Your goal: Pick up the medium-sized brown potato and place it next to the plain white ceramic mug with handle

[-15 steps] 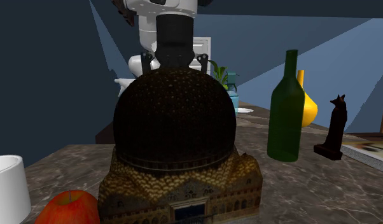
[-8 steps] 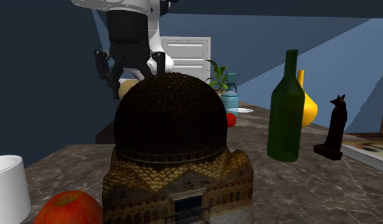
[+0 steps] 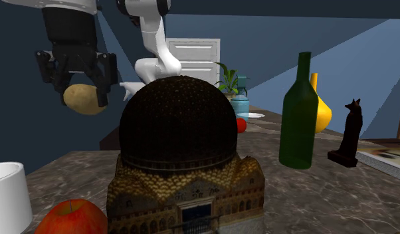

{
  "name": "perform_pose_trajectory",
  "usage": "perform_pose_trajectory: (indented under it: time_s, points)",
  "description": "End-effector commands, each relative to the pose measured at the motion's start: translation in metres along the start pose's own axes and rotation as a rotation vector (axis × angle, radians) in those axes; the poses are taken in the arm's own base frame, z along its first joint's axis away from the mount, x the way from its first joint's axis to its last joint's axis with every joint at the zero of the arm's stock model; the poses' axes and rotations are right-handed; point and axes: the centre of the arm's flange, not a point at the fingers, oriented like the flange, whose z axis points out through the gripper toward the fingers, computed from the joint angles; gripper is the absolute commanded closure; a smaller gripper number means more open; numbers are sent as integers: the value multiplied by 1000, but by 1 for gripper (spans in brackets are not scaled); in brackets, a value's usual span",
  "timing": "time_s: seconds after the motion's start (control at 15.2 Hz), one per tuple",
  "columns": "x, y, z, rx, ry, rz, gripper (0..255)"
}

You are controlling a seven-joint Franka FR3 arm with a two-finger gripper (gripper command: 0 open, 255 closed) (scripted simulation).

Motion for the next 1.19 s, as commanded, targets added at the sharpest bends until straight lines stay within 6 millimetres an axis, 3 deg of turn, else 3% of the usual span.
perform_pose_trajectory:
  time_s: [0.0,0.4,1.12]
  points:
    - [3,24,2,0,0,-2,255]
    - [17,104,3,0,0,-2,255]
    - [25,102,60,0,0,-2,255]
